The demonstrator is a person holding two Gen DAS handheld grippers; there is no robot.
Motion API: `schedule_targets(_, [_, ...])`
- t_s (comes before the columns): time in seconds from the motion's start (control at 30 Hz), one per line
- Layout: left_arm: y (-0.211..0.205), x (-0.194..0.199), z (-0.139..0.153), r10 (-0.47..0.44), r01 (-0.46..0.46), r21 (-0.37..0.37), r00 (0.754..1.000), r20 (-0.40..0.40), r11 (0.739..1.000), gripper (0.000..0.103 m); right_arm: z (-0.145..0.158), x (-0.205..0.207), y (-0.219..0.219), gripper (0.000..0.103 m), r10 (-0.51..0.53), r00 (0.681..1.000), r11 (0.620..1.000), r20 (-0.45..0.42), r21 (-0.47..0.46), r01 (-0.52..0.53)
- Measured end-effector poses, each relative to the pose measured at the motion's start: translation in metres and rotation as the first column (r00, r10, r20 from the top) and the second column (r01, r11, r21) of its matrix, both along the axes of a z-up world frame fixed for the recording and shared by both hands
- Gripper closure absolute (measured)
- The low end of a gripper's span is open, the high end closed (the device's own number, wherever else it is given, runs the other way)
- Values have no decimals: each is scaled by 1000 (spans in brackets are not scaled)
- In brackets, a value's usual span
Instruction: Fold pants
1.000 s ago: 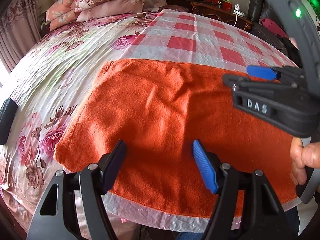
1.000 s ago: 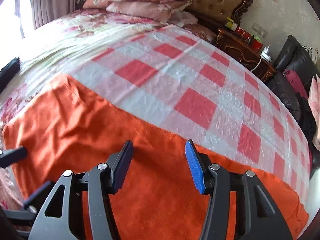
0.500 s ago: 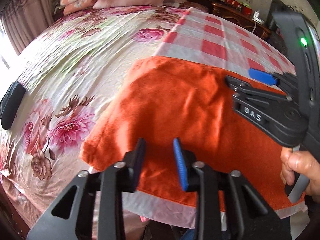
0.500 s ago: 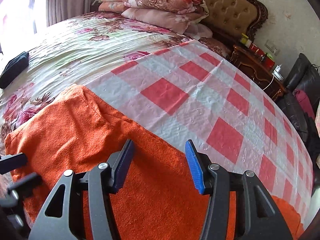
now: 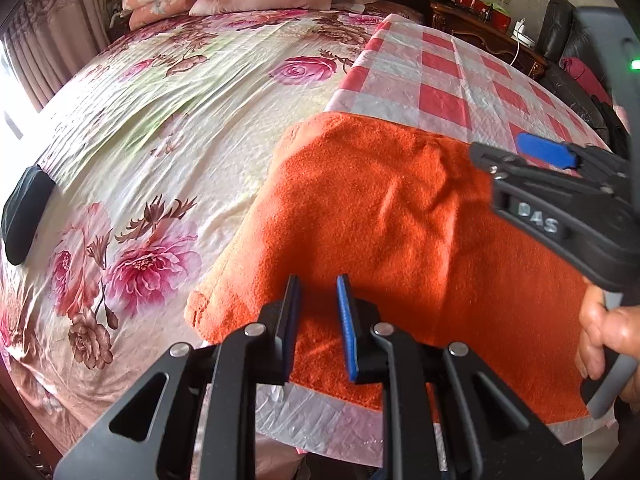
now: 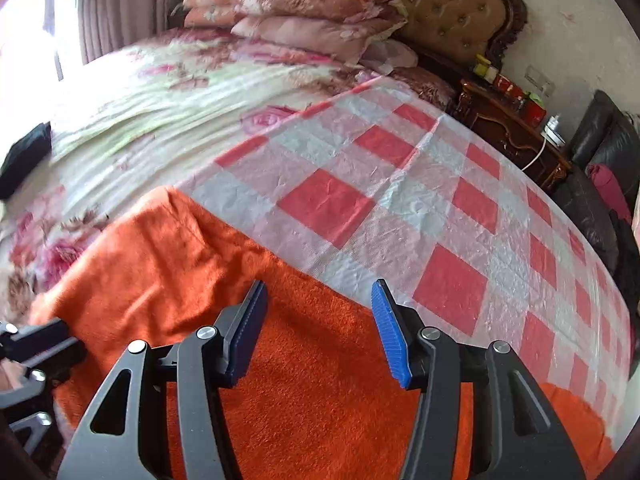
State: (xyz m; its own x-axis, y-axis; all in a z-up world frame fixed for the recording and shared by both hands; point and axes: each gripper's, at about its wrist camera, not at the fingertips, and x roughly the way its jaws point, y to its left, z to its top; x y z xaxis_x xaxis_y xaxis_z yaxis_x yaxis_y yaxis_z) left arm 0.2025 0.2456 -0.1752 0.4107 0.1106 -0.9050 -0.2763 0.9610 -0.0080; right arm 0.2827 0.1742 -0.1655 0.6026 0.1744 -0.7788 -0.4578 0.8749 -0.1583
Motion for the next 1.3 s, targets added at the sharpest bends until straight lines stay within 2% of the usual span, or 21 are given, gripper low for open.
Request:
schedule_targets(0.23, [2, -1, 1, -4, 4, -1, 1000, 10, 1000, 80, -6, -33, -1, 39, 46, 998, 998, -32, -30, -47])
schedule_targets(0.27, [5, -2, 1, 0, 0, -4, 1000, 14, 1000, 75, -10, -36, -3, 37, 46, 998, 998, -44, -35, -48])
schedule_targets(0.33, [23, -9, 2, 67, -67, 3, 997, 37, 998, 40, -20, -41, -6, 36, 43, 996, 998, -75, -47, -46])
schedule_targets(0.4, [52, -19, 0, 158, -159, 8, 987, 38, 987, 40, -22, -45, -12, 28, 35, 997, 999, -70, -38, -37])
schedule_targets(0.43, [72, -26, -2, 212, -211, -30, 977, 35, 977, 41, -22, -47, -15, 27, 35, 997, 999, -73, -28, -37])
schedule_targets(0.5, [107, -45, -8, 283, -267, -206, 958, 51, 941, 41, -24, -46, -20, 24, 25, 995, 1000, -93, -3, -25])
schedule_targets(0.57, [136, -64, -17, 332, -290, -380, 942, 49, 879, 41, -25, -43, -26, 24, 16, 992, 999, -128, 39, -11])
schedule_targets(0.63, [150, -76, -28, 326, -251, -521, 944, 56, 816, 40, -24, -43, -29, 25, 16, 986, 997, -164, 77, -3])
schedule_targets(0.73, [161, -88, -54, 340, -197, -735, 939, 49, 649, 37, -8, -53, -36, 25, 69, 981, 977, -182, 212, -30])
schedule_targets(0.8, [163, -91, -65, 345, -134, -805, 934, 92, 578, 37, -7, -60, -33, 31, 100, 975, 977, -200, 206, -58])
schedule_targets(0.87, [161, -87, -80, 346, -73, -885, 933, 102, 460, 37, -9, -63, -33, 41, 103, 970, 979, -220, 195, -60])
schedule_targets(0.93, [159, -79, -94, 353, -18, -929, 927, 123, 369, 39, -13, -66, -34, 48, 100, 964, 980, -247, 193, -52])
schedule_targets(0.97, [158, -75, -100, 358, 2, -944, 925, 127, 331, 41, -15, -67, -35, 52, 92, 961, 982, -262, 186, -43])
schedule_targets(1.0, [158, -72, -101, 363, 12, -947, 922, 134, 320, 55, -16, -68, -37, 52, 82, 960, 982, -269, 184, -33])
schedule_targets(1.03, [159, -69, -99, 373, 24, -945, 915, 152, 327, 68, -15, -70, -38, 52, 76, 956, 982, -285, 185, -23])
schedule_targets(1.07, [159, -67, -96, 376, 29, -940, 912, 164, 340, 73, -14, -71, -39, 52, 77, 952, 981, -298, 191, -20])
schedule_targets(1.1, [160, -65, -92, 374, 19, -930, 912, 167, 367, 79, -14, -71, -39, 52, 75, 949, 982, -308, 188, -17])
schedule_targets(1.13, [160, -63, -84, 367, -11, -901, 915, 166, 434, 86, -14, -71, -40, 52, 65, 949, 985, -308, 173, -11])
schedule_targets(1.2, [155, -57, -62, 334, -47, -801, 923, 194, 596, 87, -14, -71, -40, 52, 38, 953, 991, -301, 137, 4])
schedule_targets(1.23, [144, -55, -40, 295, -56, -712, 930, 218, 700, 88, -15, -72, -40, 52, 22, 955, 993, -297, 119, 14])
schedule_targets(1.3, [123, -49, -7, 220, -58, -541, 945, 241, 839, 91, -16, -72, -40, 51, 22, 957, 994, -290, 113, 11])
